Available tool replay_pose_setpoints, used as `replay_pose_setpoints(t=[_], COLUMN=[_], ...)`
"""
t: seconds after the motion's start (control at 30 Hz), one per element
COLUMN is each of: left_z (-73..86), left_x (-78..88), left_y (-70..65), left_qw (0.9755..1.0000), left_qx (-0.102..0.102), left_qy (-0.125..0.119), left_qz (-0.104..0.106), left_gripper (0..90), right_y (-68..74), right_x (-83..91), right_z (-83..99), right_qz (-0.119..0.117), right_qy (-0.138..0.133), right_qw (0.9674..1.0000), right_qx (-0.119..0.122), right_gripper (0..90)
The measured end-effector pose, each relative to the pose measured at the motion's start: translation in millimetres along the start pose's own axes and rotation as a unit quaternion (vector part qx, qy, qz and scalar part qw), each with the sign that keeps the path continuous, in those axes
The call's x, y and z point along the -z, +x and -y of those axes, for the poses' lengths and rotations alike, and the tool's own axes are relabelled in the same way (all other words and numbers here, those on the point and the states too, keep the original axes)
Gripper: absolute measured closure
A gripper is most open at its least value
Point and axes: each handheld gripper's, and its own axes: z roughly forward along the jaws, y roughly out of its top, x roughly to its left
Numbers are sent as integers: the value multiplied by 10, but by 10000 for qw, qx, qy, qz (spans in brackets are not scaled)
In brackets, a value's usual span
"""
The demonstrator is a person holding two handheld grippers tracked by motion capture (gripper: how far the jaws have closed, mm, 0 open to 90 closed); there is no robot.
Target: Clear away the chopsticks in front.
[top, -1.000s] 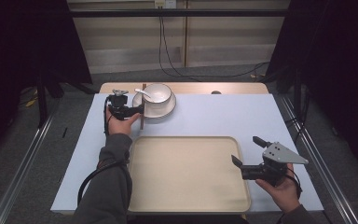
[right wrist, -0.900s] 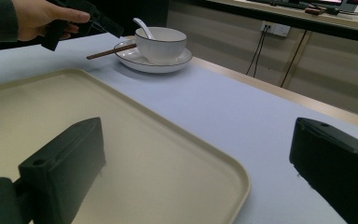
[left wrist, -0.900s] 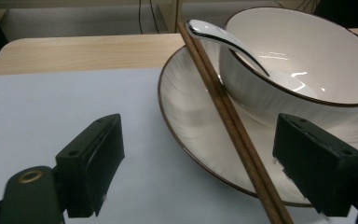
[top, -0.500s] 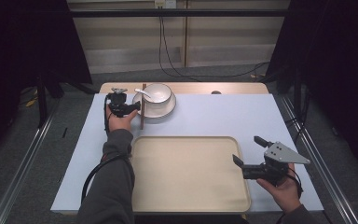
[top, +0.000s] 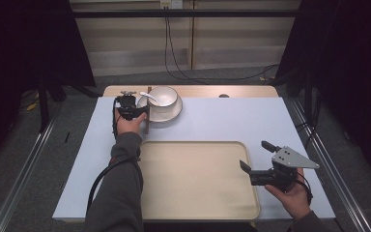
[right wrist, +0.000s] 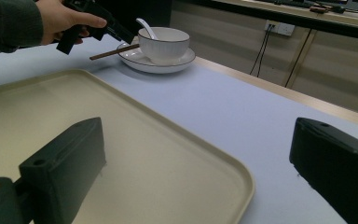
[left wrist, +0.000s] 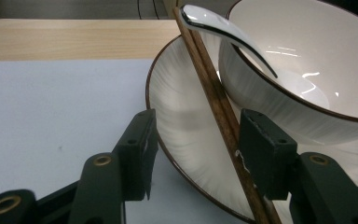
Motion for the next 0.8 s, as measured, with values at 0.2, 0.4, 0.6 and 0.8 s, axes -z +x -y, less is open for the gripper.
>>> replay_pose_setpoints(t=[0.2, 0.4, 0.6, 0.8], left_z=[-7, -21, -56, -50], left_x=[-35, -64, -104, -158], left_y=[-13, -30, -64, -100], left_qw=[9998, 9996, 9994, 9989], left_qx=[-17, 116, 222, 219], left_qy=[187, 264, 274, 391], left_qz=[35, 20, -51, -124], left_gripper=[572, 680, 763, 789], right_y=[-2, -3, -5, -8], right_x=[-4, -9, -9, -2], right_z=[3, 4, 6, 6], right_qz=[-16, 2, -5, -33], right_qy=[22, 14, 18, 45], right_qw=[10000, 10000, 10000, 10000], right_qx=[13, -25, -23, -33], right_gripper=[29, 28, 28, 27])
